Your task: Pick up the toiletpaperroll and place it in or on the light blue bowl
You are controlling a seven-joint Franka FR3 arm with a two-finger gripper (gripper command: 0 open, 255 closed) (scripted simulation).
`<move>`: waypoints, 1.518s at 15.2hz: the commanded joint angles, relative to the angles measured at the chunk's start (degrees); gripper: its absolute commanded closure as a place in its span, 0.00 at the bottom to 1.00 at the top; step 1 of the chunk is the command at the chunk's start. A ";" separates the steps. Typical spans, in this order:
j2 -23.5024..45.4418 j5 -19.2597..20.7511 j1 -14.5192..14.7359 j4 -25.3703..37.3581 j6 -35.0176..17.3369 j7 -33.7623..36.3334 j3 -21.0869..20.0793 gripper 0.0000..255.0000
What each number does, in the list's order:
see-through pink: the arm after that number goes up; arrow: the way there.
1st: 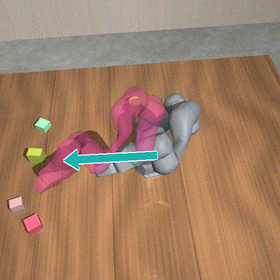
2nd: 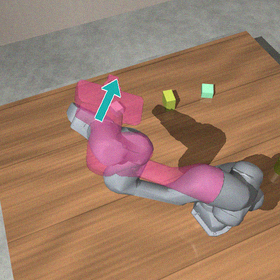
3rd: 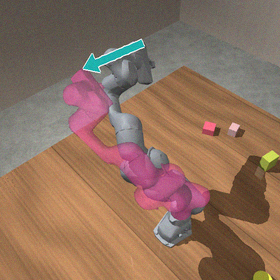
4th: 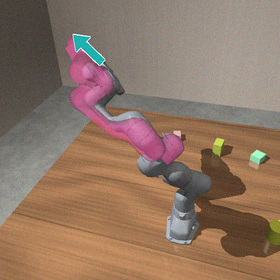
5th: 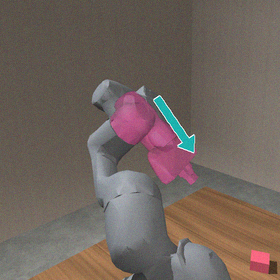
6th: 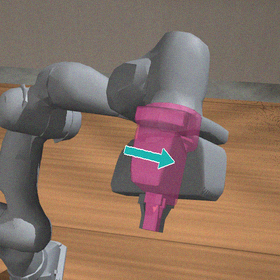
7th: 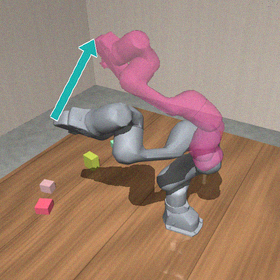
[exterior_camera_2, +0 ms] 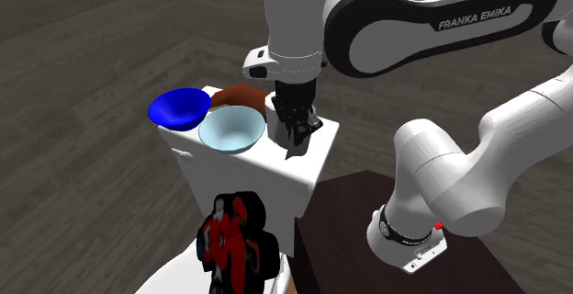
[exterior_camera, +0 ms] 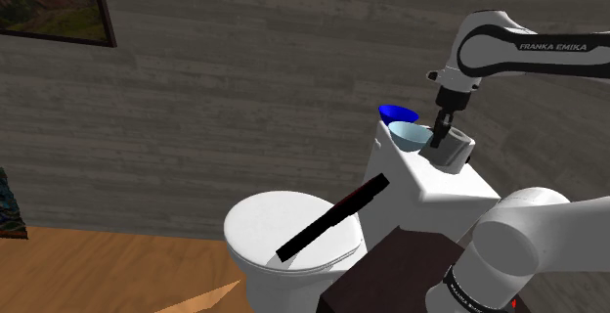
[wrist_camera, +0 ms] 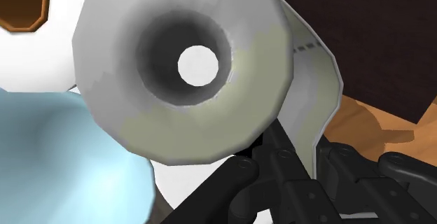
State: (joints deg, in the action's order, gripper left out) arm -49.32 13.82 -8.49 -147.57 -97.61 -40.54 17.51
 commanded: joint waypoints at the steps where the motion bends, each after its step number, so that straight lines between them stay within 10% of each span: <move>1: -0.06 -0.39 0.14 1.64 1.57 -0.01 -0.38 1.00; 14: 1.67 -2.01 0.92 11.92 10.12 -0.49 -1.99 1.00; 23: 22.92 -3.59 4.14 28.67 5.00 -5.79 4.66 1.00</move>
State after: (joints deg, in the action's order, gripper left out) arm -28.80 10.63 -4.71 -121.03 -92.22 -45.66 21.46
